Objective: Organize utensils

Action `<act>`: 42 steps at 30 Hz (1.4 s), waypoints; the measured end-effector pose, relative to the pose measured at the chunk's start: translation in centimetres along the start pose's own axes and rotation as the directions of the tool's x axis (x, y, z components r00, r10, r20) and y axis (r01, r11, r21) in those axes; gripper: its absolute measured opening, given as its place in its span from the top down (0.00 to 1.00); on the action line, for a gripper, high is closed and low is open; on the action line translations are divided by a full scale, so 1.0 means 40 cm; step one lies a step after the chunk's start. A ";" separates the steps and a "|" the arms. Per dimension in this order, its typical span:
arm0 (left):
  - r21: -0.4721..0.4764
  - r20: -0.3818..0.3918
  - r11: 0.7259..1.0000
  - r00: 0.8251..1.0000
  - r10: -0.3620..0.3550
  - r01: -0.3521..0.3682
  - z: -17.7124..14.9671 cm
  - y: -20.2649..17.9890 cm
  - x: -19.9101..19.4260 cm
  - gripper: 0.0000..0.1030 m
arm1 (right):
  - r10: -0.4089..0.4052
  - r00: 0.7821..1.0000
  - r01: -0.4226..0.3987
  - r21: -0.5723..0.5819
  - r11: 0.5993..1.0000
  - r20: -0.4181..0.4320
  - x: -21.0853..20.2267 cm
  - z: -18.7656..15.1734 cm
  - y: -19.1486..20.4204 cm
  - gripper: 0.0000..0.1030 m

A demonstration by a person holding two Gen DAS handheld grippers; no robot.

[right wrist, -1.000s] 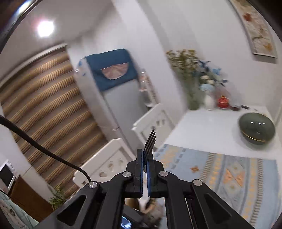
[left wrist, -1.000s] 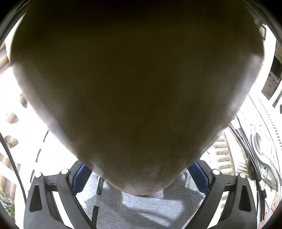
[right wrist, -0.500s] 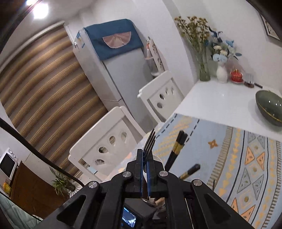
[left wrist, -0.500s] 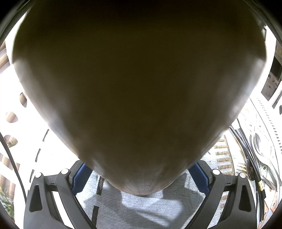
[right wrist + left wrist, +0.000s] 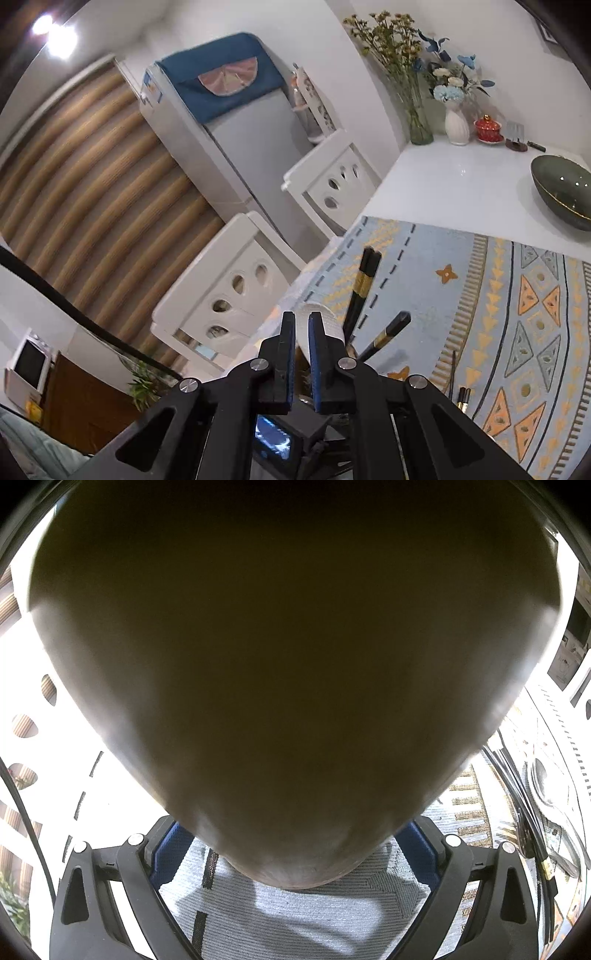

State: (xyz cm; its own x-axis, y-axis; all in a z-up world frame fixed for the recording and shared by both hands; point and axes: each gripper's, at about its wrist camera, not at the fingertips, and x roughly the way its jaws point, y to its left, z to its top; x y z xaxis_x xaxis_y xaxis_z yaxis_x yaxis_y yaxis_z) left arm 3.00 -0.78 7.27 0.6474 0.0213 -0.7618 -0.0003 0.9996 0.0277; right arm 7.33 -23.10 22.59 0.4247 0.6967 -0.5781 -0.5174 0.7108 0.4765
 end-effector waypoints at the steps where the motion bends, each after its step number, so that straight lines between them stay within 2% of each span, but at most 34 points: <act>1: 0.000 0.000 1.000 1.000 0.000 0.000 0.001 0.003 0.000 0.06 | -0.004 1.000 0.004 0.000 1.000 0.019 -0.019 0.005 0.000 0.94; 6: 0.000 0.000 1.000 1.000 0.000 0.000 0.002 0.003 -0.001 0.06 | -0.002 0.991 -0.004 0.045 0.999 0.132 -0.137 0.036 -0.024 0.91; 9: 0.000 0.000 1.000 1.000 0.000 0.000 0.003 0.006 -0.001 0.06 | -0.036 0.981 0.025 0.062 0.998 0.188 -0.200 0.048 -0.039 0.81; 14: 0.000 0.000 1.000 1.000 0.001 -0.001 0.002 0.005 -0.001 0.06 | -0.114 0.956 0.088 0.106 0.990 0.269 -0.304 0.041 -0.079 0.55; 17: 0.000 0.000 1.000 1.000 0.001 -0.001 0.002 0.005 -0.001 0.06 | -0.179 0.946 0.147 0.133 0.980 0.269 -0.342 0.023 -0.110 0.55; 20: 0.000 0.000 1.000 1.000 0.001 -0.001 0.001 0.004 -0.001 0.06 | -0.225 0.942 0.184 0.178 0.967 0.248 -0.361 -0.003 -0.150 0.54; 24: 0.001 0.000 1.000 1.000 0.000 0.000 0.002 0.007 -0.001 0.06 | -0.251 0.948 0.199 0.251 0.947 0.195 -0.365 -0.048 -0.207 0.54; 27: 0.001 0.000 1.000 1.000 0.000 0.000 0.001 0.003 0.000 0.06 | -0.280 0.952 0.237 0.286 0.929 0.120 -0.343 -0.084 -0.244 0.54; 31: 0.000 0.000 1.000 1.000 0.001 -0.001 0.000 0.004 0.002 0.06 | -0.348 0.937 0.325 0.307 0.894 0.022 -0.297 -0.145 -0.286 0.54; 36: 0.001 0.000 1.000 1.000 0.001 -0.001 -0.001 0.004 0.002 0.06 | -0.305 0.948 0.314 0.382 0.869 -0.087 -0.222 -0.226 -0.336 0.54; 40: 0.001 0.000 1.000 1.000 0.001 -0.001 0.001 0.008 0.002 0.06 | -0.270 0.942 0.327 0.366 0.871 -0.199 -0.147 -0.276 -0.352 0.54; 42: 0.001 0.000 1.000 1.000 0.001 -0.001 -0.001 0.003 0.002 0.06 | -0.263 0.931 0.341 0.341 0.876 -0.254 -0.110 -0.296 -0.352 0.54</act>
State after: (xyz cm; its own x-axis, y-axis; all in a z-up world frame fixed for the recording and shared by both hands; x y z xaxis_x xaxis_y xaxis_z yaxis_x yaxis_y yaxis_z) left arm 3.02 -0.66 7.19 0.6475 0.0224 -0.7617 -0.0006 0.9996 0.0289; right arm 3.96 -37.33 10.58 0.3428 0.4367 -0.8317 -0.0553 0.8932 0.4462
